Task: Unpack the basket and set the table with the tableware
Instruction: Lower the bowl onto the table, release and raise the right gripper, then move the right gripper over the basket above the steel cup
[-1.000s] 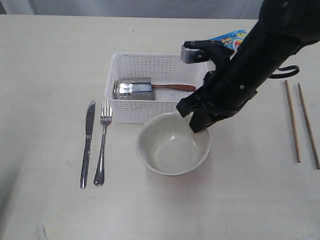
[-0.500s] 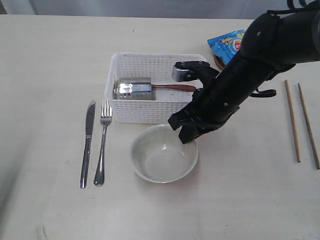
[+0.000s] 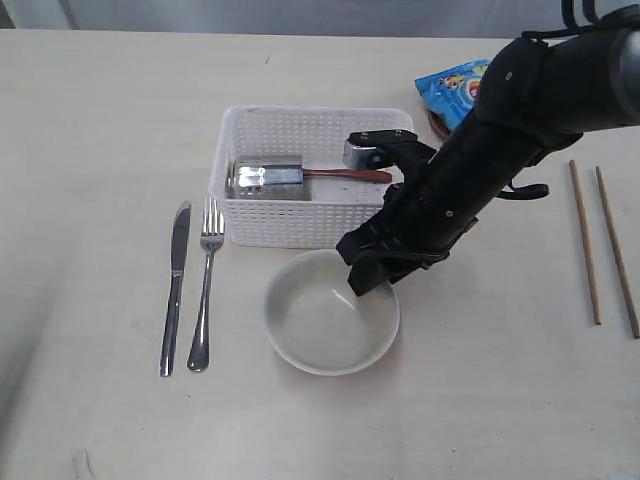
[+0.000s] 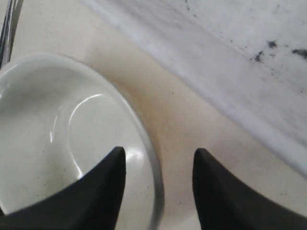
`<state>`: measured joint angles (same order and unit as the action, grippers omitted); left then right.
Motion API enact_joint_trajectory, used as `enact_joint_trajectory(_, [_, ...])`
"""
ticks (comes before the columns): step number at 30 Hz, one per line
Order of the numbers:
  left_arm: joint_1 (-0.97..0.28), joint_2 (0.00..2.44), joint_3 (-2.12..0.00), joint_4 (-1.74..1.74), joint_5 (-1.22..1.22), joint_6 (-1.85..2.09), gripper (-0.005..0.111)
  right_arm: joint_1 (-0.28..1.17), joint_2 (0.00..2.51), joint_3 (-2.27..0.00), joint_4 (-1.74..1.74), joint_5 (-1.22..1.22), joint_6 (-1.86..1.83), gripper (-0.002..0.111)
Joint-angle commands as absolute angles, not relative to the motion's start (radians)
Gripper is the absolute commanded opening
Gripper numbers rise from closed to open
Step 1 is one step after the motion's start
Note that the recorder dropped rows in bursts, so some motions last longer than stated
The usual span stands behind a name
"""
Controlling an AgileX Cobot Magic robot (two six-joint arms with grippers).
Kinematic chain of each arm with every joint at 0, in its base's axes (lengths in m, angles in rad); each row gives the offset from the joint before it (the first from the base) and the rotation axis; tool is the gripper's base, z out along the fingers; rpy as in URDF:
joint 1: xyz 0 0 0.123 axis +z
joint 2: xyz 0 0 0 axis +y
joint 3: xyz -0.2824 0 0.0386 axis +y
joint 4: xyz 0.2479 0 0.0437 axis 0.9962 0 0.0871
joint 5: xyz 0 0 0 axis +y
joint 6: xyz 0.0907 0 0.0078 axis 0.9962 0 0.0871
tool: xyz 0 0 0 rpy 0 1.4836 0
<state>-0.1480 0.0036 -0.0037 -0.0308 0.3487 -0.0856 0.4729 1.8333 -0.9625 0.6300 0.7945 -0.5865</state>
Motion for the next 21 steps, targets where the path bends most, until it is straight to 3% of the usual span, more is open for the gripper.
enact_joint_trajectory(1, [-0.153, 0.000, 0.000, -0.030, 0.347, -0.083, 0.000, 0.469, 1.757, -1.006, 0.610, 0.847, -0.559, 0.044])
enact_joint_trajectory(11, [-0.153, 0.000, 0.000, -0.030, 0.347, -0.083, 0.000, 0.469, 1.591, -1.221, 0.528, 0.927, -0.350, 0.044])
enact_joint_trajectory(21, [-0.153, 0.000, 0.000, -0.030, 0.347, -0.083, 0.000, 0.471, 1.880, -1.688, 0.489, 1.107, -0.101, 0.044])
